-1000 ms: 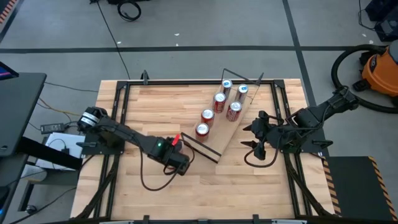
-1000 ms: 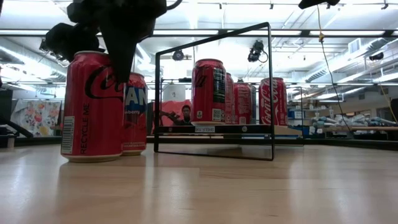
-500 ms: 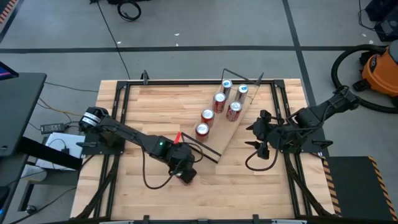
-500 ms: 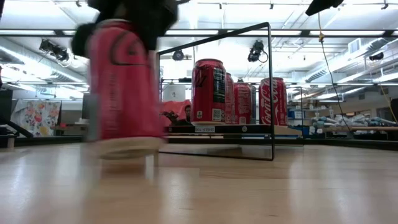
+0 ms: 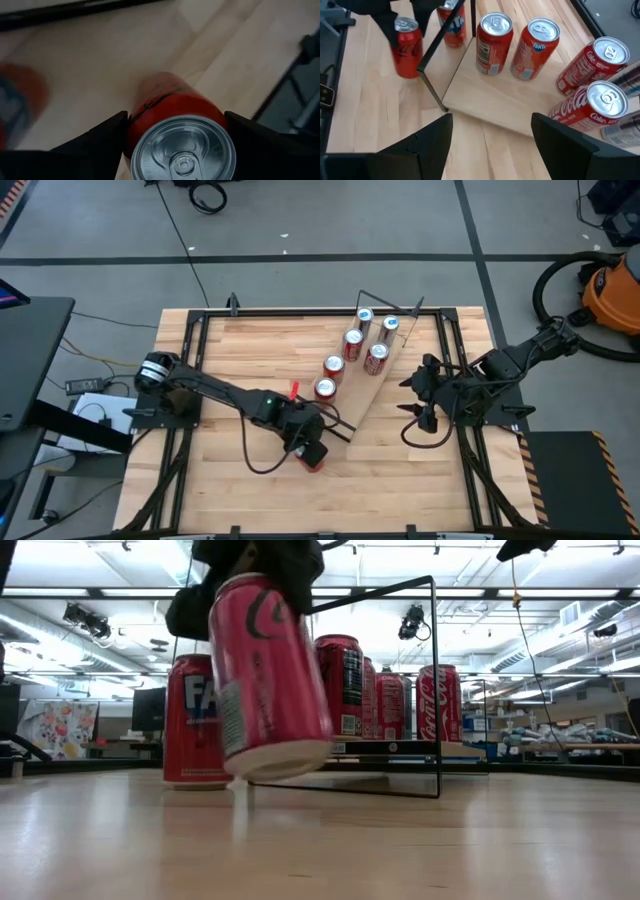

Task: Place canned beverage on shelf
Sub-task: Put the red-black soda can on the shelf aligned with the other red-black soda can

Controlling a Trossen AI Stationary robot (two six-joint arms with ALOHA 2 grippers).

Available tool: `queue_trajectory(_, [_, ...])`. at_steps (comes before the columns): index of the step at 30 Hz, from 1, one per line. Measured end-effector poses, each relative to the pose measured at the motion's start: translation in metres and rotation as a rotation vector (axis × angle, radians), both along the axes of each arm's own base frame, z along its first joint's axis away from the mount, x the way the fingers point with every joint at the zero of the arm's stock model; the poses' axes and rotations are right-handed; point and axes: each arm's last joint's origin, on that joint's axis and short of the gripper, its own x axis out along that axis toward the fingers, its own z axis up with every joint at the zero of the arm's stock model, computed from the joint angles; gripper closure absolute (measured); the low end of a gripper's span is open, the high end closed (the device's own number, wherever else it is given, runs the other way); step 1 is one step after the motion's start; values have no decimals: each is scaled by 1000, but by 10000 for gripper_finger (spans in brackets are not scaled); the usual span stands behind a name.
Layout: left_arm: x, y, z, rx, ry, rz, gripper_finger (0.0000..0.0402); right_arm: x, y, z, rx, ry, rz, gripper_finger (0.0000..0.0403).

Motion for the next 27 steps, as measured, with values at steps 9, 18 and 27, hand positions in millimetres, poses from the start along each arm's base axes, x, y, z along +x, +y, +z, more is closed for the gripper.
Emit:
queue_trajectory(9, [22, -8, 8, 76, 58, -88, 91, -2, -1, 1, -4, -4, -1, 124])
queue_trajectory(18, [45, -22, 6, 184, 106, -199, 91, -3, -2, 1, 2, -6, -7, 124])
queue_trajectory(27, [42, -22, 5, 233, 123, -247, 89, -3, -2, 1, 13, -3, -10, 124])
